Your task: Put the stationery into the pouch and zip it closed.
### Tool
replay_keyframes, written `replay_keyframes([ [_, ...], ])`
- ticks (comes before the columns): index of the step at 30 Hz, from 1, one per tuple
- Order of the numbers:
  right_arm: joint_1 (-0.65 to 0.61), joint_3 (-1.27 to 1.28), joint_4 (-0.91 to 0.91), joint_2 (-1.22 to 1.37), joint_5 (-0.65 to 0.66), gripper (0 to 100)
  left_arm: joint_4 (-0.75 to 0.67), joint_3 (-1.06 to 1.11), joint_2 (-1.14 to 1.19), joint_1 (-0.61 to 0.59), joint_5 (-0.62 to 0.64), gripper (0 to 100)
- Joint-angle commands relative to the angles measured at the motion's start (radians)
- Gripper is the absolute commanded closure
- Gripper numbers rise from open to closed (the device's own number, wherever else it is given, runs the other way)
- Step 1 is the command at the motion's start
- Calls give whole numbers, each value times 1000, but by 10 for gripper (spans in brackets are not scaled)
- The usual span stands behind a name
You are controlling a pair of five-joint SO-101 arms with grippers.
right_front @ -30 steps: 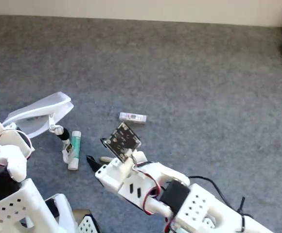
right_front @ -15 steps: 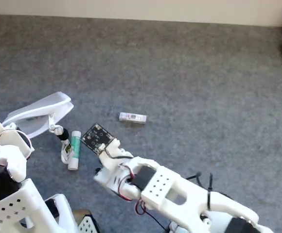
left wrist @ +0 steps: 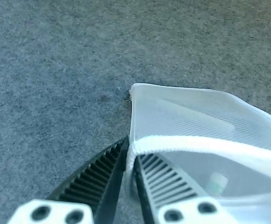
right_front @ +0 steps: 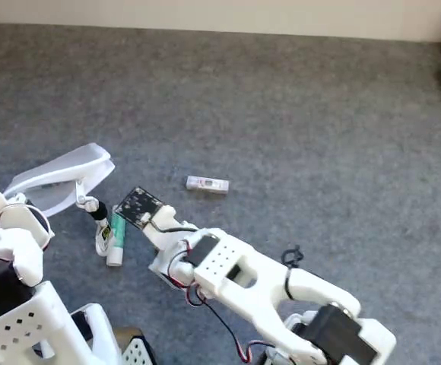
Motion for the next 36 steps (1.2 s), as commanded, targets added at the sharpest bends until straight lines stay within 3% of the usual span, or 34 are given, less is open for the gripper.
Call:
replay_keyframes([
  [1,10,-93,-16,42,43,809,-25,-5,12,-8,9,993],
  [6,10,-114,-16,136,98,849,-25,-5,12,-8,9,993],
  [12,10,-114,-15,176,153,995,-23,-5,12,-8,9,993],
  [25,31,-236,329,180,166,988,-21,-4,12,-8,8,993],
  [31,13,-231,401,182,164,880,-21,-4,12,-8,8,993],
  [36,8,-228,406,183,169,897,-21,-4,12,-8,8,993],
])
